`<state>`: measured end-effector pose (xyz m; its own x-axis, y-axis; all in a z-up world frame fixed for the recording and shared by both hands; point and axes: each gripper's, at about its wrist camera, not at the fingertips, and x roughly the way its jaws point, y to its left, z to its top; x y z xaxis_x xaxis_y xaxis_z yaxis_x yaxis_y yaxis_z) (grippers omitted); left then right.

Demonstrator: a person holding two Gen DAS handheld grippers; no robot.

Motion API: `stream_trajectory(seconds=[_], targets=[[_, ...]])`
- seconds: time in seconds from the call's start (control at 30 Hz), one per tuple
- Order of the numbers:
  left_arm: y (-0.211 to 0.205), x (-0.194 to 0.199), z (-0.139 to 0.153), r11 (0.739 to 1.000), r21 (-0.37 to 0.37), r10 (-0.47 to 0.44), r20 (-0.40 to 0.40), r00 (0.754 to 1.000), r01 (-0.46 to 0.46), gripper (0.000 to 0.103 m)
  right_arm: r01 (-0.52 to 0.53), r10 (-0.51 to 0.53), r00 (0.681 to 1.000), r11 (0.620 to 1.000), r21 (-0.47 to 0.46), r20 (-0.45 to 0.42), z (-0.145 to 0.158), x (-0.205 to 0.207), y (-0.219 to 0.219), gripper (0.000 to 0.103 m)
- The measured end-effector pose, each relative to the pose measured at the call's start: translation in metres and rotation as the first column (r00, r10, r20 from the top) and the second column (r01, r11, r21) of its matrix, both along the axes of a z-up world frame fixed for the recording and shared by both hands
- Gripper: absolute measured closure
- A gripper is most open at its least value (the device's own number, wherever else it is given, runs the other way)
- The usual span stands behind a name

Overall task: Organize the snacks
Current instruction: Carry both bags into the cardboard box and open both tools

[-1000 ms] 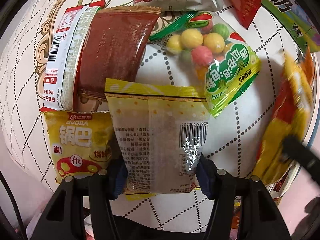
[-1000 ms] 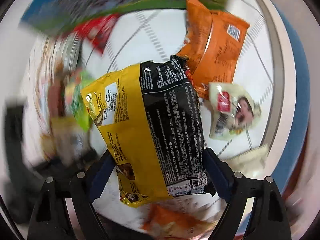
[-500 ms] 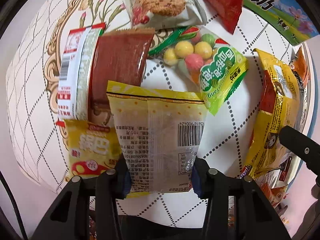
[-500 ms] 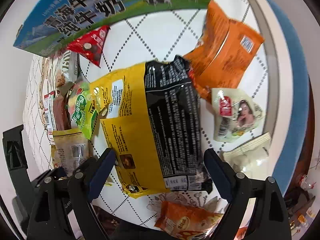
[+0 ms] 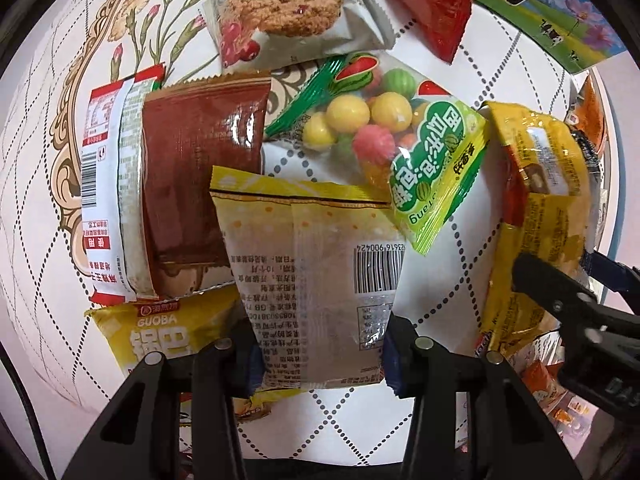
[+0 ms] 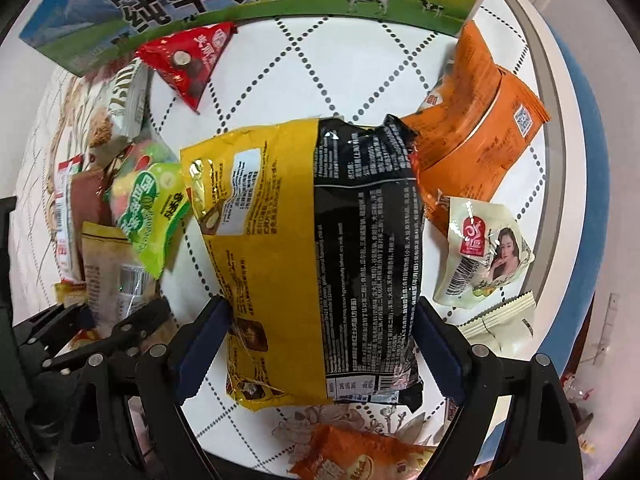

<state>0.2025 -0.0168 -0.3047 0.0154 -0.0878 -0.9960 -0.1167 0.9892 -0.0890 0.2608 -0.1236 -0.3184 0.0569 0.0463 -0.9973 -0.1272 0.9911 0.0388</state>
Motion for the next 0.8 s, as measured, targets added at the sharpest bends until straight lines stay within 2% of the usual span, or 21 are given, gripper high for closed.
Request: stream_trajectory(seconds=[0.1,0.27,0.43,0.63,0.8], targets=[[0.004,-0.003,0.011,1.000,0.006,0.007,0.008,1.000,-0.007,0.061,0.018,-0.018,1.000,1.000,0.007,0.012,0.001,-0.005,0.005,0.015],[0.009,-0.016,0.032,1.000,0.024,-0.009,0.016,1.000,0.009,0.062,0.078,-0.079,0.997,0.994,0.081,0.007,0.016,-0.022,-0.019,0.015],[0.012,-0.028,0.068,0.999,0.021,-0.030,0.060,0.998,0.029,0.062,0.100,-0.104,0.994,0.983,0.155,0.016,0.034,-0.037,-0.028,0.015],[0.013,-0.020,0.121,0.998,-0.038,-0.049,0.124,0.991,0.055,0.062,0.092,-0.107,0.993,0.971,0.221,0.055,0.068,-0.041,-0.040,0.015],[0.018,0.003,0.175,0.994,-0.079,-0.060,0.208,0.976,0.078,0.062,0.078,-0.114,0.987,0.955,0.287,0.111,0.123,-0.018,-0.050,0.015]])
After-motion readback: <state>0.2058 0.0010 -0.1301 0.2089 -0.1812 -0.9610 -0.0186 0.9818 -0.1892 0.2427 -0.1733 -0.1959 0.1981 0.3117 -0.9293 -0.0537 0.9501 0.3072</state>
